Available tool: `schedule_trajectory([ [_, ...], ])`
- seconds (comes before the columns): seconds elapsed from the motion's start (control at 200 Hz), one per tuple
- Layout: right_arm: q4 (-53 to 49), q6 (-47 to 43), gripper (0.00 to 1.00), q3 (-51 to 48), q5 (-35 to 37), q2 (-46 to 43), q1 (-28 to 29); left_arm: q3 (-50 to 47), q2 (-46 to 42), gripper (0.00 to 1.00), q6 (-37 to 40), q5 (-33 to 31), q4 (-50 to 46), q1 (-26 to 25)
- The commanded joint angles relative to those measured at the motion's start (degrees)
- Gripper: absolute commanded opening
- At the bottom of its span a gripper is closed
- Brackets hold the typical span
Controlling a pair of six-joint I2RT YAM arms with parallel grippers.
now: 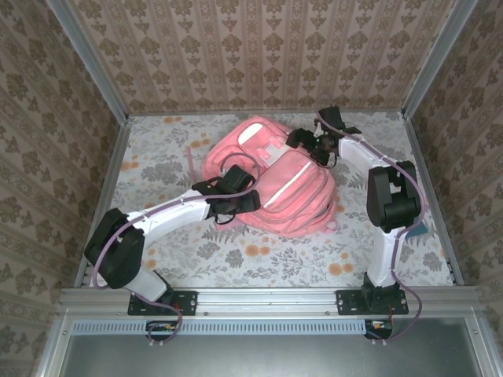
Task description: Pack books, pencil case, and school supplies into a backpack
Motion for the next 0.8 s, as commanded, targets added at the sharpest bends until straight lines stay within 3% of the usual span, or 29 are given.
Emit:
schedule_trajectory([
  [0.0, -7.3, -1.9, 1.00, -4.6, 5.3, -9.4, -2.2, 4.3, -2.3, 0.74, -0.7, -3.2, -1.8, -0.9],
  [0.095, -9.1, -2.2, 1.00, -11.4, 8.6, -17.3, -5.4, 8.6, -2.1, 0.82, 3.6, -5.0, -5.3, -2.4],
  [0.42, -18.8, -3.9, 1.00, -27.7, 15.7, -39.0, -20.3, 20.9, 2.7, 0.89, 17.4, -8.8, -10.0, -8.4],
  [0.62, -23.2, -2.6, 1.00, -32.9, 19.5, -41.6, -29.3, 23.1, 4.9, 0.95, 18.8, -7.3, -8.2, -9.2],
  [0.795, -22.7, -1.1, 0.99, -34.3, 23.5, -37.6, -34.7, 23.2, 4.3, 0.98, 20.1, -7.2, -8.0, -9.5],
])
